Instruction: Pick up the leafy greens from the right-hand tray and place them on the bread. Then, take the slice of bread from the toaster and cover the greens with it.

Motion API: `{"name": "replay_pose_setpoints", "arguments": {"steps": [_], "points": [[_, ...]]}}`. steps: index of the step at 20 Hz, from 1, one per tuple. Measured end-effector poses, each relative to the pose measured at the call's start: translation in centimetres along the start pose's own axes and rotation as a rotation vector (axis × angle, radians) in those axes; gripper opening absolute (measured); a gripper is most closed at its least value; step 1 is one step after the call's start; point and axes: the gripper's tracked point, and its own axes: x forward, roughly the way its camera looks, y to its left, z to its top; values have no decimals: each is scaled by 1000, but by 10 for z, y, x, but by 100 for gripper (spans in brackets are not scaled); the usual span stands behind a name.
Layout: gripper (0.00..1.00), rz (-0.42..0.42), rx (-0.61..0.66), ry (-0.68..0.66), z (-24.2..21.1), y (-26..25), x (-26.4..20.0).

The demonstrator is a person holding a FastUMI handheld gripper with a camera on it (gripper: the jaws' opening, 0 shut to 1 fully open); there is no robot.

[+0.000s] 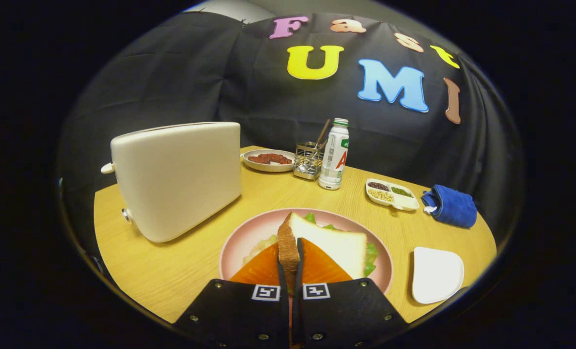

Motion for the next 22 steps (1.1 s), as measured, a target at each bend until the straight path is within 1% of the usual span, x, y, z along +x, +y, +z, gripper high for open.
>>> {"name": "replay_pose_setpoints", "arguments": {"steps": [3,7,8,9,10,11,12,13,14,15,21,22], "points": [[3,28,44,15,-1,1,0],[3,3,2,-12,1,1,-2],[11,-6,0,-22,2,2,-1],[13,-8,-1,-24,3,2,-2],[17,8,13,-19,4,7,-2],[25,22,30,-17,2,9,0],[29,37,48,-23,5,12,0],[35,97,86,-21,3,22,3],[58,104,107,-20,2,22,1],[64,109,121,-28,5,21,-1],[64,108,109,-44,7,24,-2],[67,110,98,-53,9,26,-5]]}}
